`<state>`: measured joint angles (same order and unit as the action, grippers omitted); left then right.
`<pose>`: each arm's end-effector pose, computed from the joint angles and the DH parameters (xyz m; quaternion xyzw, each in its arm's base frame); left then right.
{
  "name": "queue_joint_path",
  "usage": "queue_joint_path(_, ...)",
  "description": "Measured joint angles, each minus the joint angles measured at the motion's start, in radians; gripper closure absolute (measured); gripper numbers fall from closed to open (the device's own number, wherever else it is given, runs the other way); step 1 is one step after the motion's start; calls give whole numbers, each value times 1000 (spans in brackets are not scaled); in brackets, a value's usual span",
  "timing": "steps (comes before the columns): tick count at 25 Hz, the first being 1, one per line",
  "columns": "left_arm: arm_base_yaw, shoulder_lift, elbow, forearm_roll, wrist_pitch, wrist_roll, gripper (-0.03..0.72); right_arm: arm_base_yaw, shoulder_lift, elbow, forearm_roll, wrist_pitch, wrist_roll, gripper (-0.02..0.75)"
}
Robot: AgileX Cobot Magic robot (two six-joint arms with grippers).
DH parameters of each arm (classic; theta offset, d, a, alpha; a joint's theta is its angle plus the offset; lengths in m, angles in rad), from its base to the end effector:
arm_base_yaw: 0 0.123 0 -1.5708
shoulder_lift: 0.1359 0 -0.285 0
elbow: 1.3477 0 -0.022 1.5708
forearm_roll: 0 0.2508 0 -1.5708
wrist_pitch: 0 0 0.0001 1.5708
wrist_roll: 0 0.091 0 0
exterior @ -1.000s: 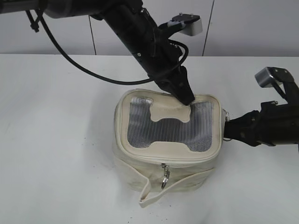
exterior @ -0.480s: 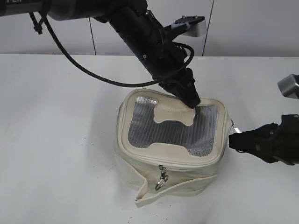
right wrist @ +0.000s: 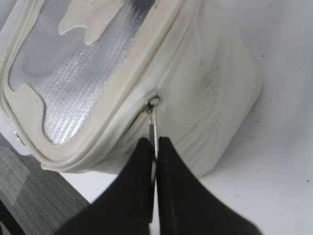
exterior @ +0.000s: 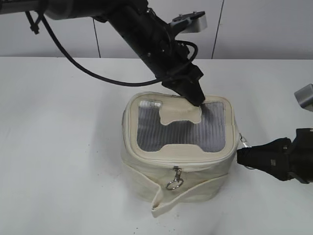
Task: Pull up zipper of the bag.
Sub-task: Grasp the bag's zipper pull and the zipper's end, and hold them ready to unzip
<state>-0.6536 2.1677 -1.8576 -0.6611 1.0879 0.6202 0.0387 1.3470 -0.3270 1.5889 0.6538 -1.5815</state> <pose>0.3408 -0.3234 0.2295 0.4676 0.8207 -0.3066 0.1175 0.1835 0.0626 0.1612 -0.1147 0.8958 0.3117 0.2954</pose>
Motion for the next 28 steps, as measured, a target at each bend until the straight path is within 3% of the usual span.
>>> queue_joint_path(8, 39, -13, 8, -3, -14, -24, 650, 0, -18, 1, -2, 31, 7, 731)
queue_joint_path(16, 40, -15, 8, -3, -13, -24, 650, 11, -46, -31, -95, 59, 97, 731)
queue_joint_path(20, 42, -15, 8, 6, -21, -24, 650, 136, -51, -49, -182, 47, 171, 732)
queue_joint_path(28, 43, -15, 8, 10, -18, -24, 650, 453, -56, -147, -378, -180, 470, 732)
